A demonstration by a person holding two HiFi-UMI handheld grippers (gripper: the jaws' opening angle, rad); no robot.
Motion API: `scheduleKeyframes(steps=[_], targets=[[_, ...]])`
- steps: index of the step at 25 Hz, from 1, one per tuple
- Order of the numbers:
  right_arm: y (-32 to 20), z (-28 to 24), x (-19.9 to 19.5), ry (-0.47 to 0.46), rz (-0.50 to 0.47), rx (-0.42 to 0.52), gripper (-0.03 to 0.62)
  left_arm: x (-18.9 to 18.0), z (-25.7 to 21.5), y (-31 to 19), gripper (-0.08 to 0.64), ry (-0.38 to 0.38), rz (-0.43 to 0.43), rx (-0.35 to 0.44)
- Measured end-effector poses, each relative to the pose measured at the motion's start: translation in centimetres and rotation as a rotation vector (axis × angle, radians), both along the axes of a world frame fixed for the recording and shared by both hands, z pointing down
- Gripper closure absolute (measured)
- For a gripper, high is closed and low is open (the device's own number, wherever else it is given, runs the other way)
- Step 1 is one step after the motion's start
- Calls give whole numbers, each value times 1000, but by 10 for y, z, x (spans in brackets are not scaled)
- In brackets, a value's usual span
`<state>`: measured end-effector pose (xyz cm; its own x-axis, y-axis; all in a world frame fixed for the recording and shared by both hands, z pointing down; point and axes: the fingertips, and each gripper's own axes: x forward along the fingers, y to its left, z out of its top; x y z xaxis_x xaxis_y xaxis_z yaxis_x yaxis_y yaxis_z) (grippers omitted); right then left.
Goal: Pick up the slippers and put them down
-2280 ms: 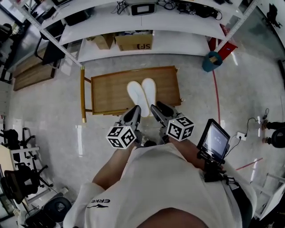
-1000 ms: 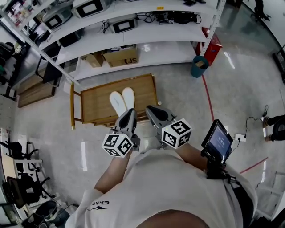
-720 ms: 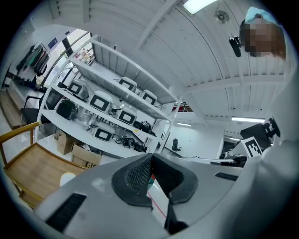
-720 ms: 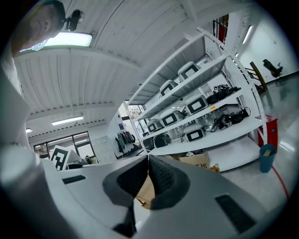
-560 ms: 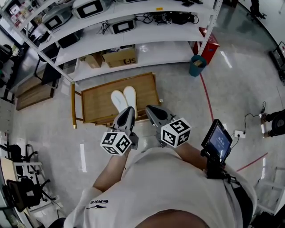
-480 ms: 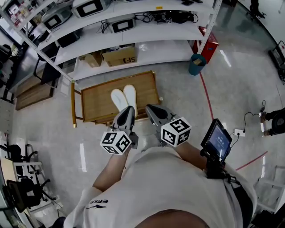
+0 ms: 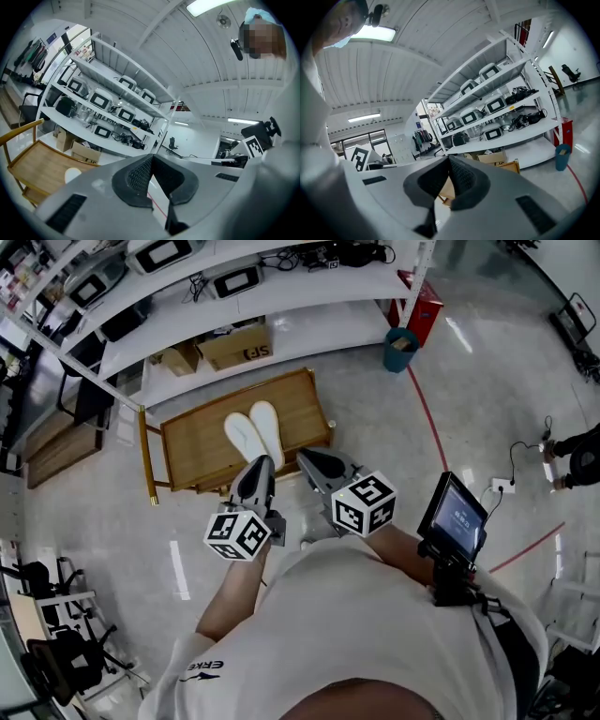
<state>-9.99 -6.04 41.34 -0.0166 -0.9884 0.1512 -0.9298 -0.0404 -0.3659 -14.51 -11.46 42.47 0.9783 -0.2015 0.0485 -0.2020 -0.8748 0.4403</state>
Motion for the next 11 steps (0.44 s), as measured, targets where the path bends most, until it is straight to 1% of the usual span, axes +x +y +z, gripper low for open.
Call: scheduleKeyframes(steps=[3,11], targets=[[0,3,-7,0,2,-11,586,-4,6,1,557,-15,12,-11],[-3,7,-5,1,7,-29,585,-1,11,-4,557,-25,23,-22]])
